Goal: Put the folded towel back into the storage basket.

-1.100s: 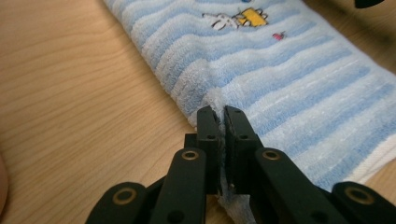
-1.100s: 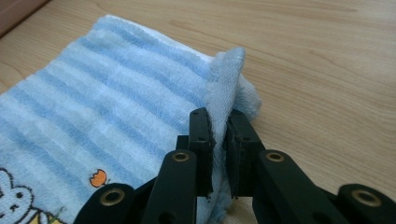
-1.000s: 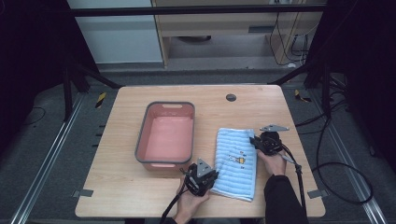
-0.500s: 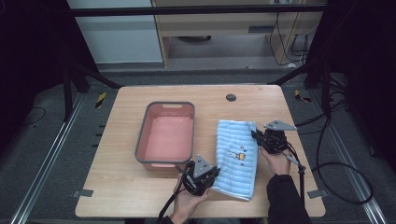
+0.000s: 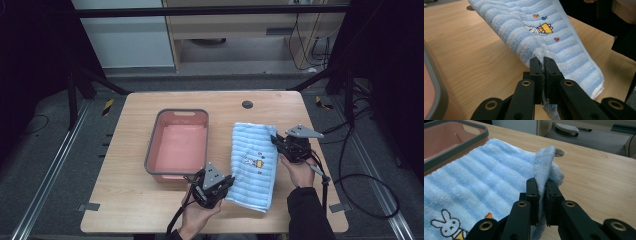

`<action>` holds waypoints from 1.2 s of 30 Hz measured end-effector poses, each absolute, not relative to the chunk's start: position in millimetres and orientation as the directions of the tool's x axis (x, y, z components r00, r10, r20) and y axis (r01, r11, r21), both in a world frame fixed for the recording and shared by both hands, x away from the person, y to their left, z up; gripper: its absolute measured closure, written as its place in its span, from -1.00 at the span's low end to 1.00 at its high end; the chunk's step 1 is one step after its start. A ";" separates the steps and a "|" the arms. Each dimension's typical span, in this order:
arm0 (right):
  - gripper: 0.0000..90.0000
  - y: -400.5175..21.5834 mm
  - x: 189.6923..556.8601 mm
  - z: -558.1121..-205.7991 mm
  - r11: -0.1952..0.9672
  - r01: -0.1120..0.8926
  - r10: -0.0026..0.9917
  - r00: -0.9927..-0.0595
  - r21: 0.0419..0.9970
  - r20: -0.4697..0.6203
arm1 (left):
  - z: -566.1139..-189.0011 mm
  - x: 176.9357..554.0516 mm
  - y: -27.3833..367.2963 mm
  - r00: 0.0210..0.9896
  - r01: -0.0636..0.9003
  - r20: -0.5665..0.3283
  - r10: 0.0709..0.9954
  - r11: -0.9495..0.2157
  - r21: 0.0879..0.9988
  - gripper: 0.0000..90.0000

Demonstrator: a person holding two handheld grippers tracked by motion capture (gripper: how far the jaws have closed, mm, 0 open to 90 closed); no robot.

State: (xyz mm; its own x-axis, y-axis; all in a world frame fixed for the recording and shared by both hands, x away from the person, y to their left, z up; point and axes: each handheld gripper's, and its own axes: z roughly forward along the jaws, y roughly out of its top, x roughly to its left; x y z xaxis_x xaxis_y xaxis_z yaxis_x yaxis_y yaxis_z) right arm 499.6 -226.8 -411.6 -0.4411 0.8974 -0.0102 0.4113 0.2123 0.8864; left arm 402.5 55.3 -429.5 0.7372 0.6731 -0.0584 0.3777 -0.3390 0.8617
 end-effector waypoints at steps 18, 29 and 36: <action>0.87 -210.0 496.2 -381.3 0.185 0.366 0.891 -0.455 0.912 0.002 | -396.8 398.5 72.9 0.733 0.335 -0.027 0.679 -0.326 0.884 0.91; 0.87 -182.5 502.5 -352.3 0.197 0.336 0.876 -0.482 0.921 -0.012 | -377.6 399.7 98.7 0.711 0.316 -0.013 0.703 -0.302 0.899 0.91; 0.87 -165.1 509.4 -340.4 0.212 0.322 0.867 -0.497 0.923 -0.026 | -369.1 401.7 115.7 0.692 0.311 -0.010 0.722 -0.285 0.906 0.91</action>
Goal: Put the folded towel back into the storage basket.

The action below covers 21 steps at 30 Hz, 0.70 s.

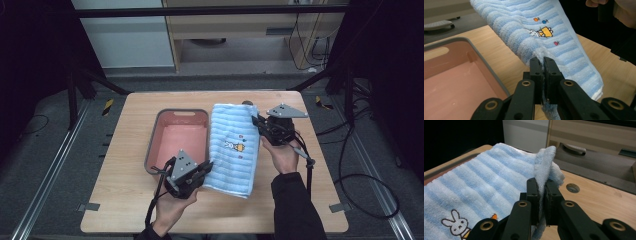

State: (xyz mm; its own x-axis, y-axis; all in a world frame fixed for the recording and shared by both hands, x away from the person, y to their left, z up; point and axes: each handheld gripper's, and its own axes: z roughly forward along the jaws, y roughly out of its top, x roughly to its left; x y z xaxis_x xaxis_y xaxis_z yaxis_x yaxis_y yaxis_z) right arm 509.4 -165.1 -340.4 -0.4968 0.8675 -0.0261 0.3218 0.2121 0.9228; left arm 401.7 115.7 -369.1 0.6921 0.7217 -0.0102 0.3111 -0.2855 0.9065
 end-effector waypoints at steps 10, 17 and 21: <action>0.87 -136.2 521.0 -327.8 0.225 0.305 0.851 -0.523 0.925 -0.035 | -356.6 404.0 144.0 0.660 0.296 0.006 0.752 -0.267 0.917 0.91; 0.87 -116.6 529.1 -319.6 0.228 0.294 0.838 -0.545 0.928 -0.033 | -352.7 407.1 165.8 0.633 0.304 -0.011 0.774 -0.236 0.923 0.92; 0.87 -102.2 534.9 -315.5 0.233 0.287 0.830 -0.556 0.929 -0.036 | -349.8 407.5 177.6 0.615 0.304 -0.011 0.788 -0.224 0.926 0.91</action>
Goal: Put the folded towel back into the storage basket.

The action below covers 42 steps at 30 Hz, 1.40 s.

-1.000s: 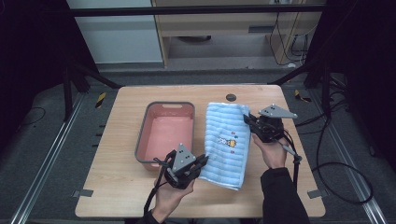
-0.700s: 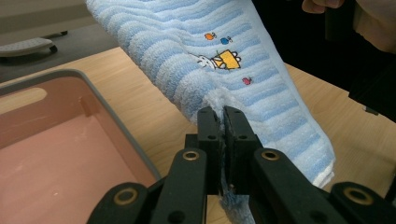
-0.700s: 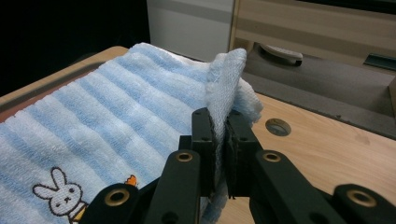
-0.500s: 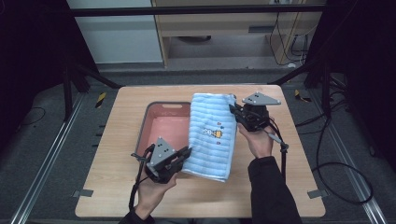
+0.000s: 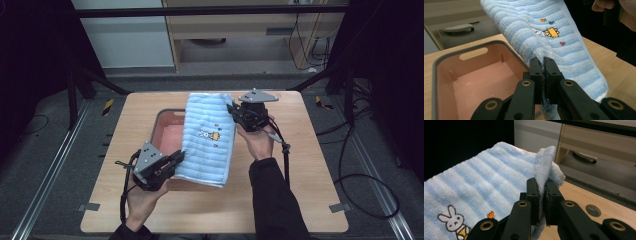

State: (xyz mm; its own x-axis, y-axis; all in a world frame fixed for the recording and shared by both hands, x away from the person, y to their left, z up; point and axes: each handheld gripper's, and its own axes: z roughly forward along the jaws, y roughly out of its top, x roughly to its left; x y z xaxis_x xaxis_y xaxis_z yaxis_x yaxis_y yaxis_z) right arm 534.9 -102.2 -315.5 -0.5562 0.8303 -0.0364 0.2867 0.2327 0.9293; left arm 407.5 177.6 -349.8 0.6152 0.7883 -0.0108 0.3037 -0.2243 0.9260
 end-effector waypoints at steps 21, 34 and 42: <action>0.87 -58.3 567.0 -308.9 0.225 0.276 0.814 -0.581 0.935 -0.024 | -353.7 426.6 214.4 0.540 0.325 -0.042 0.841 -0.162 0.932 0.91; 0.87 -35.4 584.6 -311.9 0.254 0.275 0.805 -0.591 0.927 -0.046 | -359.2 438.5 225.9 0.499 0.341 -0.054 0.865 -0.139 0.930 0.91; 0.87 -22.1 597.3 -319.4 0.270 0.287 0.801 -0.597 0.919 -0.049 | -365.0 446.9 234.6 0.472 0.358 -0.055 0.880 -0.134 0.924 0.91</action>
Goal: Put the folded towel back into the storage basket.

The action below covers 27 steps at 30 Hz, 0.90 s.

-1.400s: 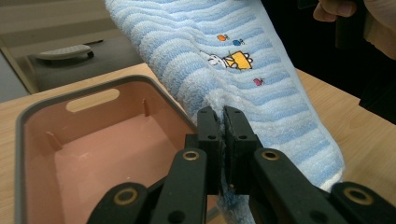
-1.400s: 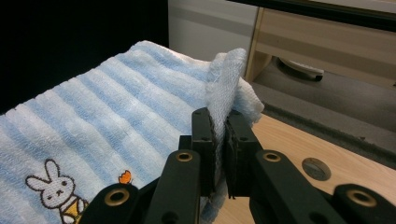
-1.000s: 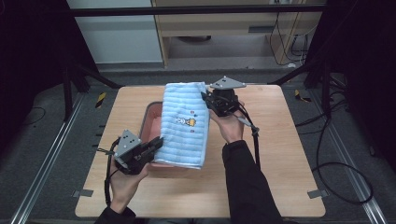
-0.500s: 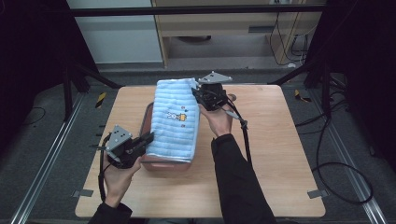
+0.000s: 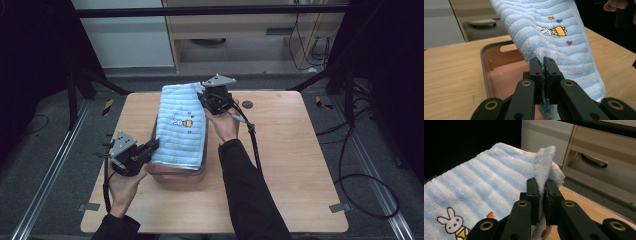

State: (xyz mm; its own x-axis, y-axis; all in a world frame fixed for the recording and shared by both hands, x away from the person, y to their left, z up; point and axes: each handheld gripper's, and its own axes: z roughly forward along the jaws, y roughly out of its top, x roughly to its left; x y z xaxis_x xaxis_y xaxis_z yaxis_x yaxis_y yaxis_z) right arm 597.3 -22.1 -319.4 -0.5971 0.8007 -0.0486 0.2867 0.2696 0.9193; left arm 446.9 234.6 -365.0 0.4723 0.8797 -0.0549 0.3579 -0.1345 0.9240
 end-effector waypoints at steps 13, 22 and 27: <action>0.87 -14.0 612.9 -343.6 0.287 0.325 0.801 -0.598 0.901 -0.039 | -381.9 456.6 234.6 0.455 0.392 -0.046 0.889 -0.153 0.907 0.91; 0.87 -11.1 617.6 -357.9 0.309 0.339 0.799 -0.599 0.888 -0.049 | -396.5 462.1 231.2 0.450 0.427 -0.031 0.892 -0.185 0.885 0.91; 0.87 -10.4 619.7 -368.8 0.309 0.364 0.804 -0.593 0.879 -0.036 | -402.1 464.2 230.6 0.448 0.438 -0.023 0.894 -0.197 0.877 0.91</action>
State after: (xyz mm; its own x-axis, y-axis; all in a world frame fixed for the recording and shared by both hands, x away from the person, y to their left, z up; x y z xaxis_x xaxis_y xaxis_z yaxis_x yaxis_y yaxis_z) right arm 619.7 -10.4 -368.8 -0.5933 0.8041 -0.0364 0.3645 0.3087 0.8786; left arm 464.2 230.6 -402.1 0.4480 0.8938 -0.0233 0.4381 -0.1967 0.8771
